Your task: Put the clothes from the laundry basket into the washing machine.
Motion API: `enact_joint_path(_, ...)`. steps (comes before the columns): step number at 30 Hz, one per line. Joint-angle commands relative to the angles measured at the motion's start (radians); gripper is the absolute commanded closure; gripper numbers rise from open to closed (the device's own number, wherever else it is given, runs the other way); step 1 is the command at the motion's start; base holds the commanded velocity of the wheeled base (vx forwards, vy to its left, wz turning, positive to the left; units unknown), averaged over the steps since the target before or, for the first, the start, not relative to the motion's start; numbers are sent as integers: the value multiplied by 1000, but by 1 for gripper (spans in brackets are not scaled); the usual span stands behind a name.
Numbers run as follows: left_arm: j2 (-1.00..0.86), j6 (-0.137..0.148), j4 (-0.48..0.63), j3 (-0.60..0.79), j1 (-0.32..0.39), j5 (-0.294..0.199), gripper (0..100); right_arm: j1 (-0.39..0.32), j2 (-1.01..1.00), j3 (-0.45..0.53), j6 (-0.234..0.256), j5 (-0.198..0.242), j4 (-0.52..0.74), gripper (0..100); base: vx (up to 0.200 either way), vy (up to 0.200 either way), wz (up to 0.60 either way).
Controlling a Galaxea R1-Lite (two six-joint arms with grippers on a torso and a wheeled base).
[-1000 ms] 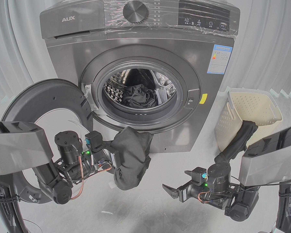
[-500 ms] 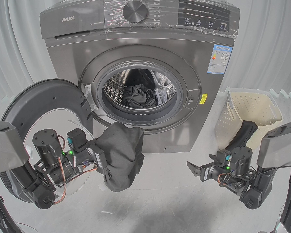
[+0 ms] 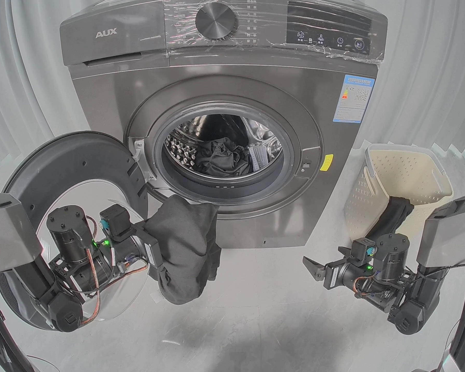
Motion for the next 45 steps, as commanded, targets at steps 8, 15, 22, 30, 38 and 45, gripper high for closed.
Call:
enact_joint_path(8,37,12,-1,5,-21,0,100,16,8,0,1,0,-1,0,150,0,0)
enact_joint_path(15,39,42,-2,40,-48,2,100,24,7,1,2,0,-1,0,29,0,0)
enact_joint_path(22,55,59,-2,38,-56,5,100,32,7,1,10,0,-1,0,143,0,0)
enact_joint_path(30,63,61,-2,37,-73,16,100,33,7,1,10,0,-1,0,25,0,0)
enact_joint_path(38,82,61,-2,31,-90,29,100,39,7,4,10,-1,-1,0,125,0,0)
enact_joint_path(45,101,52,-2,-3,-107,42,100,47,-1,7,10,-1,-1,0,0,0,0)
